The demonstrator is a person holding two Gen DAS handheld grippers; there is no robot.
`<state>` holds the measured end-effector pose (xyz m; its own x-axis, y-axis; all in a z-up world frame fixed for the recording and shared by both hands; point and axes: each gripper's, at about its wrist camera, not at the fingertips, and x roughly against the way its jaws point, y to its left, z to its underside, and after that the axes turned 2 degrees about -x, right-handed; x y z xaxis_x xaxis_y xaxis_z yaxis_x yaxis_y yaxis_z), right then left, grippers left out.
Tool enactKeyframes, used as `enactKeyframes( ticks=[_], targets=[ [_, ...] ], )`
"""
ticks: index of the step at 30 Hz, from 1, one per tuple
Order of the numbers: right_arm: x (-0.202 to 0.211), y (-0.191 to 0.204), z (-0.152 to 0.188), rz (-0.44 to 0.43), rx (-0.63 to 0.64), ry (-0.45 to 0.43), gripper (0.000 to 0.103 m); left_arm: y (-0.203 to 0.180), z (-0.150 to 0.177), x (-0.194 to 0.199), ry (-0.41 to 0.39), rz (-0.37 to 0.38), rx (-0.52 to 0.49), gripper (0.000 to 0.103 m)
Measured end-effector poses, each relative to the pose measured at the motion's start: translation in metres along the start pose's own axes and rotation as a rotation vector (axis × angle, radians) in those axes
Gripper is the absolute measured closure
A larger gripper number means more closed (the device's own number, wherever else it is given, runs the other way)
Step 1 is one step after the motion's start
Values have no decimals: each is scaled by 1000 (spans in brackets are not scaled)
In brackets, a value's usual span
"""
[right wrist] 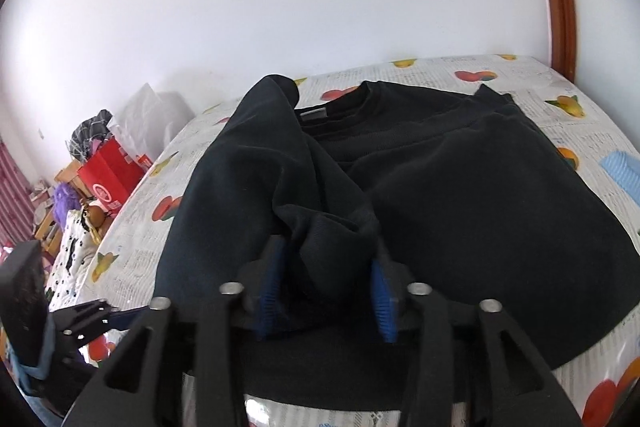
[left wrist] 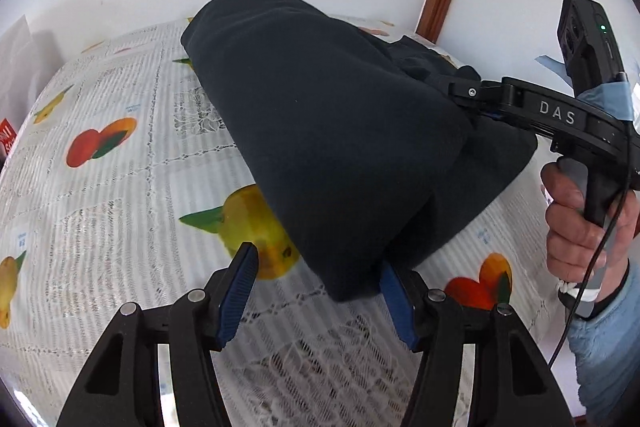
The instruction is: Fold small clothes
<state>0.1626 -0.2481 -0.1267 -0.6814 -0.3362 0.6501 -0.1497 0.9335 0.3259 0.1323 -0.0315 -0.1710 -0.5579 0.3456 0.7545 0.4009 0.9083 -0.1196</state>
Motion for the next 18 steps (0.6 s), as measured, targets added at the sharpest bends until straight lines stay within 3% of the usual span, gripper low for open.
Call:
enactKeyframes(
  ticks=[3, 4, 5, 7, 10, 18],
  targets=[
    [-13, 2, -5, 8, 15, 17, 55, -4, -5, -6, -15, -37, -2, 46],
    [-18, 3, -6, 18, 23, 19, 61, -5, -7, -7, -23, -46, 1, 53],
    [-24, 4, -7, 38, 39, 18, 77, -4, -9, -8, -30, -39, 10, 60],
    [-31, 3, -7, 56, 52, 20, 85, -2, -12, -7, -44, -49, 47, 71],
    [-44, 4, -7, 55, 58, 35, 87, 6, -16, -8, -59, -93, 62, 79],
    [-77, 41, -18, 6, 106, 71, 88, 55, -15, 7, -68, -139, 129, 82]
  ],
)
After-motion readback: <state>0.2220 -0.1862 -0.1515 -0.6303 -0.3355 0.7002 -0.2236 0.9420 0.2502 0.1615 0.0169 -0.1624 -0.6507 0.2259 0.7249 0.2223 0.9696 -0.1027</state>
